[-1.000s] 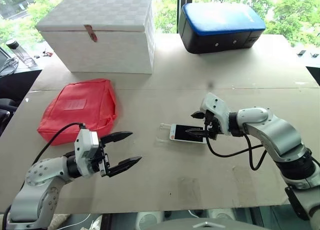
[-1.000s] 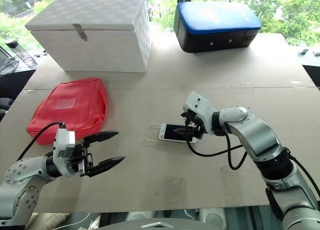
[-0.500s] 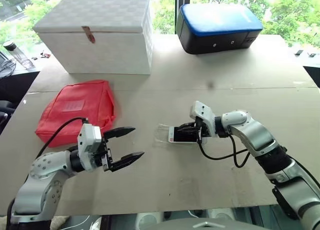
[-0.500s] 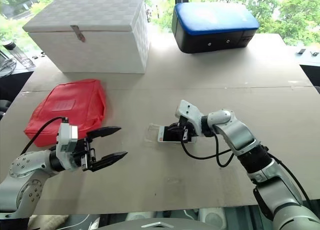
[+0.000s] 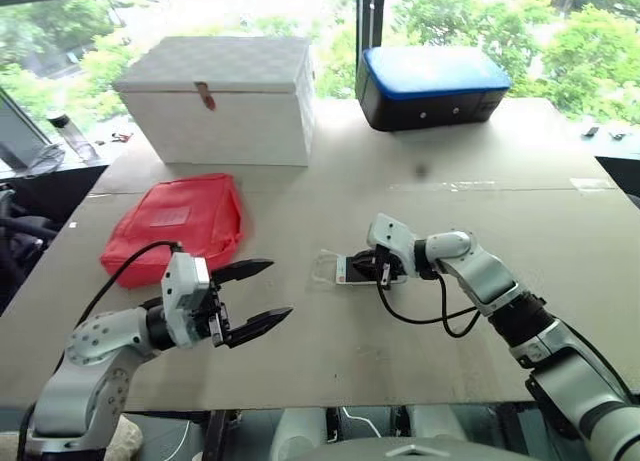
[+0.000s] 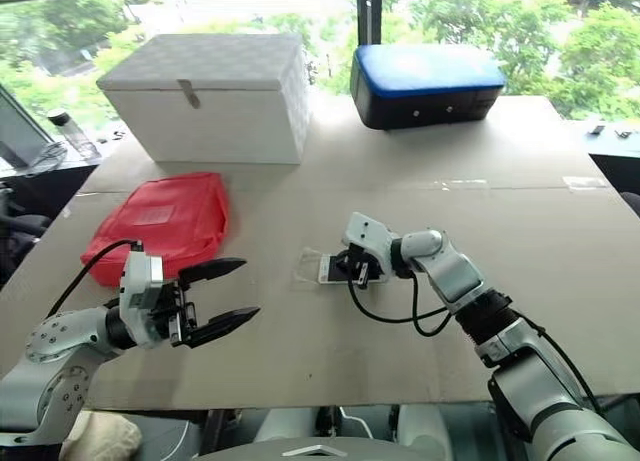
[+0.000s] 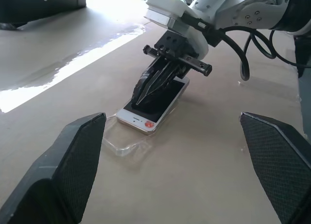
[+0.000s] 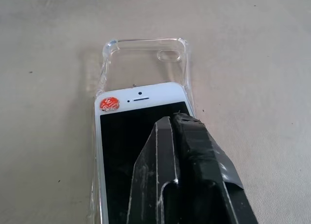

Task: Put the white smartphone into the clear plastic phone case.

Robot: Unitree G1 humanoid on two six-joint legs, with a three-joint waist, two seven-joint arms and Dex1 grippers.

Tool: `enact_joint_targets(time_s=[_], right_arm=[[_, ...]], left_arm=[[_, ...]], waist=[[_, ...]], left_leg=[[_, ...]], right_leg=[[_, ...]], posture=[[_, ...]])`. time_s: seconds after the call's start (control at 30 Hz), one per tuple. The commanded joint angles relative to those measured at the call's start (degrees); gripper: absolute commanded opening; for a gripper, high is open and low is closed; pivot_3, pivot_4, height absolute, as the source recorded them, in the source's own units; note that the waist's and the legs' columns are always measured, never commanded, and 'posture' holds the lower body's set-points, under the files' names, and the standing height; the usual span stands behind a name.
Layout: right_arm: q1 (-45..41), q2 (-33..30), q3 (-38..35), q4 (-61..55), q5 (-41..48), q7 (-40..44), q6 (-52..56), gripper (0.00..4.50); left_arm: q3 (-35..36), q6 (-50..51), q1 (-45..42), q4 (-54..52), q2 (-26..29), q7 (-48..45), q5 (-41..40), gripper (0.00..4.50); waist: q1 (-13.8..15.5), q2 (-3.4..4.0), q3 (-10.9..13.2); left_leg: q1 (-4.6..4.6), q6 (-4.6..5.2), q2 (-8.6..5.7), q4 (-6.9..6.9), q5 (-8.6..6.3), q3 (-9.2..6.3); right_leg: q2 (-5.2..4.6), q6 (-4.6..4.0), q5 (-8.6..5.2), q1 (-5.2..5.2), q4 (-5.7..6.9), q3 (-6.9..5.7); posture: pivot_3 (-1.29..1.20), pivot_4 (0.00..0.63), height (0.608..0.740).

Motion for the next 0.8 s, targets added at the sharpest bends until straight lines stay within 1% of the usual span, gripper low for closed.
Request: enact_joint_targets(time_s=[0.03, 0.07, 0.1, 0.13, 0.17, 0.2, 0.23, 0.27, 0.33, 0.4, 0.5, 0.6, 0.63, 0.73, 0.8], right_arm=[[5.8, 0.8, -2.1, -0.5, 3.1, 0.3, 5.8, 0.02], [6.1, 1.0, -3.7, -2.7, 4.0, -0.3, 6.2, 0.02], [6.2, 1.2, -5.2, -4.7, 5.0, -1.0, 7.5, 0.02], [6.4, 1.3, -6.4, -6.6, 5.8, -1.5, 8.7, 0.02], [6.6, 1.1, -7.1, -8.2, 5.9, -2.1, 9.2, 0.02], [6.6, 0.8, -7.7, -10.2, 6.0, -2.7, 9.7, 0.02], [6.7, 0.6, -8.6, -12.6, 7.0, -2.9, 10.7, 0.02], [6.7, 0.5, -9.7, -14.8, 7.9, -3.2, 11.8, 0.02], [6.5, -0.1, -11.5, -19.1, 9.2, -3.8, 14.0, 0.02], [6.3, -0.7, -12.7, -22.1, 10.2, -4.4, 15.6, 0.02], [5.4, -1.9, -15.0, -25.3, 11.7, -5.6, 18.4, 0.02], [4.7, -3.7, -15.6, -26.9, 11.6, -6.2, 19.4, 0.02], [4.4, -4.5, -15.6, -27.4, 11.6, -6.0, 19.7, 0.02], [3.8, -6.8, -13.7, -27.5, 10.0, -5.4, 18.8, 0.02], [3.7, -8.4, -11.5, -25.2, 7.3, -5.4, 16.3, 0.02]], left_arm=[[0.2, 0.0, -1.4, -1.1, 0.6, -0.2, -0.7, 4.5], [0.3, 0.0, -1.5, -0.9, 0.7, -0.3, -0.6, 4.5], [0.3, 0.1, -1.6, -0.8, 0.7, -0.3, -0.5, 4.5], [0.3, 0.1, -1.6, -0.8, 0.7, -0.4, -0.5, 4.5], [0.3, 0.2, -1.6, -0.8, 0.6, -0.4, -0.4, 4.5], [0.1, 0.2, -1.7, -0.7, 0.6, -0.3, -0.2, 4.5], [-0.1, 0.2, -1.7, -0.6, 0.5, -0.3, 0.0, 4.5], [-0.2, 0.2, -1.8, -0.6, 0.4, -0.2, 0.2, 4.5], [-0.6, 0.1, -2.2, -0.3, 0.3, 0.2, 0.7, 4.5], [-0.8, 0.1, -2.5, -0.1, 0.2, 0.4, 1.0, 4.5], [-1.2, -0.1, -2.5, 0.1, 0.0, 0.4, 1.2, 4.5], [-1.4, -0.3, -2.6, 0.2, -0.1, 0.4, 1.4, 4.5], [-1.5, -0.3, -2.6, 0.3, -0.1, 0.4, 1.4, 4.5], [-1.7, -0.4, -2.9, 0.5, -0.2, 0.3, 1.5, 4.5], [-1.9, -0.5, -3.0, 0.6, -0.3, 0.4, 1.6, 4.5]], waist=[[0.0, 0.69, 0.2], [-0.3, 0.93, 0.3], [-0.5, 1.04, 0.4], [-0.8, 1.04, 0.5], [-1.0, 0.99, 0.5], [-1.3, 0.92, 0.6], [-1.4, 0.7, 0.8], [-1.4, 0.52, 0.9], [-1.3, 0.51, 1.1], [-1.2, 0.63, 1.4], [-1.4, 0.65, 1.9], [-1.7, 0.64, 2.2], [-1.7, 0.64, 2.2], [-1.7, 0.63, 2.6], [-1.7, 0.62, 2.7]], left_leg=[[-0.02, -0.01, -0.21, 0.55, 0.01, -1.55], [-0.19, -0.08, -0.25, 1.07, -0.04, -2.9], [-0.7, -0.23, -0.3, 1.45, -0.16, -3.82], [-1.02, -0.25, -0.31, 1.44, -0.2, -4.25], [-1.46, -0.16, -0.3, 1.41, -0.26, -4.4], [-1.85, -0.1, -0.33, 1.45, -0.31, -4.37], [-2.03, 0.01, -0.39, 1.46, -0.41, -4.32], [-2.07, 0.14, -0.44, 1.69, -0.65, -4.25], [-2.33, -0.19, -0.38, 1.7, -0.74, -4.28], [-2.94, -0.24, -0.38, 1.76, -0.71, -4.3], [-2.97, -0.28, -0.37, 1.78, -0.73, -4.25], [-2.95, -0.3, -0.35, 1.79, -0.75, -4.21], [-2.93, -0.29, -0.34, 1.8, -0.75, -4.22], [-2.93, -0.12, -0.29, 1.83, -0.85, -4.25], [-2.93, -0.01, -0.25, 1.97, -0.91, -4.27]], right_leg=[[-0.15, 0.0, 0.0, 0.01, -0.04, -0.79], [-0.24, 0.01, 0.0, 0.13, -0.13, -1.67], [-0.25, 0.05, 0.0, 0.17, -0.41, -2.45], [-0.23, 0.22, -0.09, 0.15, -0.9, -2.9], [-0.17, 0.41, -0.18, -0.15, -1.27, -3.11], [-0.14, 0.91, 0.13, -0.4, -1.5, -3.12], [-0.09, 1.41, 0.63, -0.44, -1.76, -3.05], [-0.04, 1.24, 1.22, -0.42, -1.83, -2.92], [0.06, 1.05, 1.33, -0.62, -1.9, -2.97], [0.14, 1.03, 1.35, -1.11, -1.87, -3.02], [0.45, 1.06, 1.32, -1.12, -1.89, -3.05], [0.52, 1.09, 1.31, -1.13, -1.89, -3.02], [0.53, 1.29, 1.18, -1.13, -1.89, -3.03], [0.55, 1.32, 1.16, -1.14, -1.88, -3.01], [0.58, 1.32, 1.17, -1.12, -1.83, -3.02]], posture=[[0.0, 0.15, 0.74], [0.0, 0.15, 0.74], [0.0, 0.15, 0.74], [0.0, 0.15, 0.74], [0.0, 0.15, 0.74], [0.0, 0.15, 0.74], [0.0, 0.15, 0.74], [0.0, 0.15, 0.74], [0.0, 0.15, 0.74], [0.0, 0.15, 0.74], [0.0, 0.15, 0.74], [0.0, 0.15, 0.74], [0.0, 0.15, 0.74], [0.0, 0.15, 0.74], [0.0, 0.15, 0.74]])
